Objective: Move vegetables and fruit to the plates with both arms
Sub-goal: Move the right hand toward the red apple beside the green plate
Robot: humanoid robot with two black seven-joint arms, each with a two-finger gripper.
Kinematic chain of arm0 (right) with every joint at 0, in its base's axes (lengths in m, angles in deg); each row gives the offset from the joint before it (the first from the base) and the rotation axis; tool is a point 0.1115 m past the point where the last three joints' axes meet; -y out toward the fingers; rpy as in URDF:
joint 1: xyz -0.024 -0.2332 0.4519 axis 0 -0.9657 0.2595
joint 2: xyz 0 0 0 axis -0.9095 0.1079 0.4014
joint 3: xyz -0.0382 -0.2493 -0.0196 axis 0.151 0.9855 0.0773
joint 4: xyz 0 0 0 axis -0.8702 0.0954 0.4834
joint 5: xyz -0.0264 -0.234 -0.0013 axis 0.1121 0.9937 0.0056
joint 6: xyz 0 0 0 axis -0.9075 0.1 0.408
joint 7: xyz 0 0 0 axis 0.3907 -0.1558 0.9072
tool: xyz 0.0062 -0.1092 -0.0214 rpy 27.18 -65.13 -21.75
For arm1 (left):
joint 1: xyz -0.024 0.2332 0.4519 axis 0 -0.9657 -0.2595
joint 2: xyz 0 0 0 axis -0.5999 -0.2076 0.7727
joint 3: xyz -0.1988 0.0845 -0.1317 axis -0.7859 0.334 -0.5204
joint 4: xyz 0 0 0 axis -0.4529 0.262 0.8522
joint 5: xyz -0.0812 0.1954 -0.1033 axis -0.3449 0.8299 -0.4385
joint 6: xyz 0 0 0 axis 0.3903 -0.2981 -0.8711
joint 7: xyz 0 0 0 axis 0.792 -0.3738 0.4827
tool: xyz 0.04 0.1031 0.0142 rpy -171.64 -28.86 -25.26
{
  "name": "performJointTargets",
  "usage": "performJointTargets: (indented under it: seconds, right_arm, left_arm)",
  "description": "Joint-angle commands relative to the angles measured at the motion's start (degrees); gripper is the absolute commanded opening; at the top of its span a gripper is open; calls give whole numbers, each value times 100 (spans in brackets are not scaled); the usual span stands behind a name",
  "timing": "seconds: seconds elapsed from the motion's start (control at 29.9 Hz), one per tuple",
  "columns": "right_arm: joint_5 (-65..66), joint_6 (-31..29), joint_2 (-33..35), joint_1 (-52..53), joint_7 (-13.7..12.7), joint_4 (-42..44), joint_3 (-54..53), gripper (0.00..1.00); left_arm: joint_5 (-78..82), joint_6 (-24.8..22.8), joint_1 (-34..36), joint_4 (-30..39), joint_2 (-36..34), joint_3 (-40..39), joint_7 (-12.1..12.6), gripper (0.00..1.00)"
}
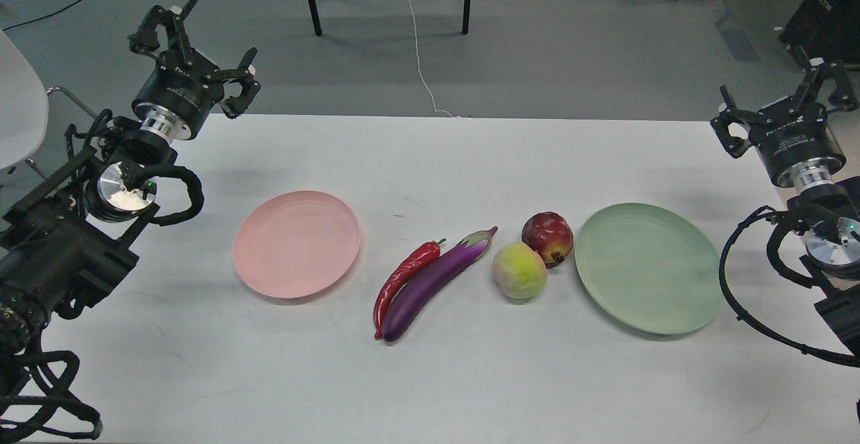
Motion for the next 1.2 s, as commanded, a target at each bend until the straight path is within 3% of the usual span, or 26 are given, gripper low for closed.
performJointTargets:
  seconds: [0.0, 0.2, 0.37, 0.63, 0.87, 1.17]
  right_arm:
    - [60, 0, 76, 40, 0, -42, 45, 99]
    - [87, 0, 207, 409, 0, -183, 528, 99]
    - [105, 0, 875, 1120, 0, -455, 1335, 99]
    - [305, 0, 1263, 3439, 0, -728, 4427, 99]
    - [1693, 0, 877, 5057, -44, -886, 6414, 99]
    - [3855, 0, -440, 6227, -61, -1334, 9148, 98]
  left_arm:
    - [9, 47, -1, 17, 8, 16, -22, 98]
    - [18, 65, 16, 61, -10, 42, -5, 98]
    - [18, 56, 51, 61, -45, 69, 22, 98]
    - [18, 12, 60, 79, -194, 42, 22, 98]
    - [27, -14, 51, 96, -273, 42, 22, 98]
    - [71, -32, 78, 201, -282, 33, -5, 98]
